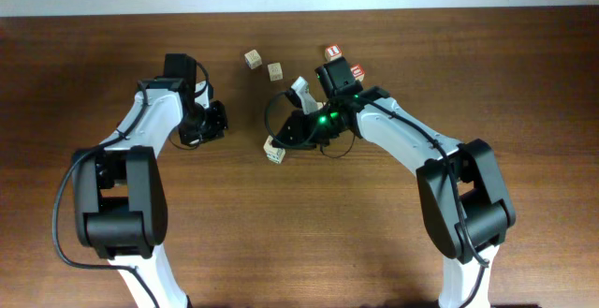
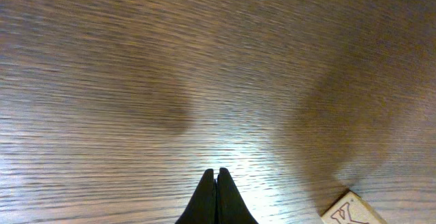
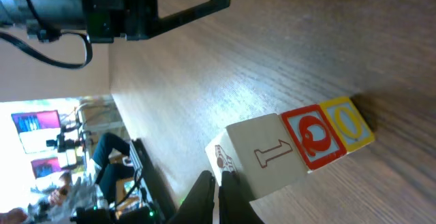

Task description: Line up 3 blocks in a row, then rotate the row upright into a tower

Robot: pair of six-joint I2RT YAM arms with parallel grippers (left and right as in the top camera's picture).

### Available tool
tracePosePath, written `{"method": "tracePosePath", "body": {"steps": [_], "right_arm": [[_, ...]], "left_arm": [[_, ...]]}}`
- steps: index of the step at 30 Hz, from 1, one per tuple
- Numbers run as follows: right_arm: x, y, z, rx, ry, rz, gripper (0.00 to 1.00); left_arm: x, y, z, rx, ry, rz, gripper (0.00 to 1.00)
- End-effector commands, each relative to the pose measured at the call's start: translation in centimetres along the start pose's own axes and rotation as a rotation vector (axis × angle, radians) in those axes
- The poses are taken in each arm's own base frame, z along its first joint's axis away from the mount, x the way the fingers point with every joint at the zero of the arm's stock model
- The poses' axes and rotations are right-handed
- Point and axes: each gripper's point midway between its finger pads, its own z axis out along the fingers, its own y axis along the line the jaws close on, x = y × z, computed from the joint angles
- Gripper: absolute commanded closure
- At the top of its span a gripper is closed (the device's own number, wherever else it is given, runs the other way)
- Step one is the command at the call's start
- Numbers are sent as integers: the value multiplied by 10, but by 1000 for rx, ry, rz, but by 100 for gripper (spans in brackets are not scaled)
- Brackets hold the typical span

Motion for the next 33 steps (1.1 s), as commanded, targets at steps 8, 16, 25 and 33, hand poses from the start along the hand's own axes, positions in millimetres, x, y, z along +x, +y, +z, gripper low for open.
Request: {"method": "tracePosePath", "body": {"steps": [8,16,25,33], "right_arm": [[-55,56,-46,73,-99,-155,73],[-26,185,-295,661,-504,-327,2],[-24,209,-330,764,-586,-574,2],[11,226,-381,802,-814,-620,2]], "left_arm": [[-31,-18,-48,39,-112,33,100],[-9,-100,-371,197,-796,272,1],[28,-104,-420,225,-914,303,1],[27,-104,-420,225,-913,303,1]]}}
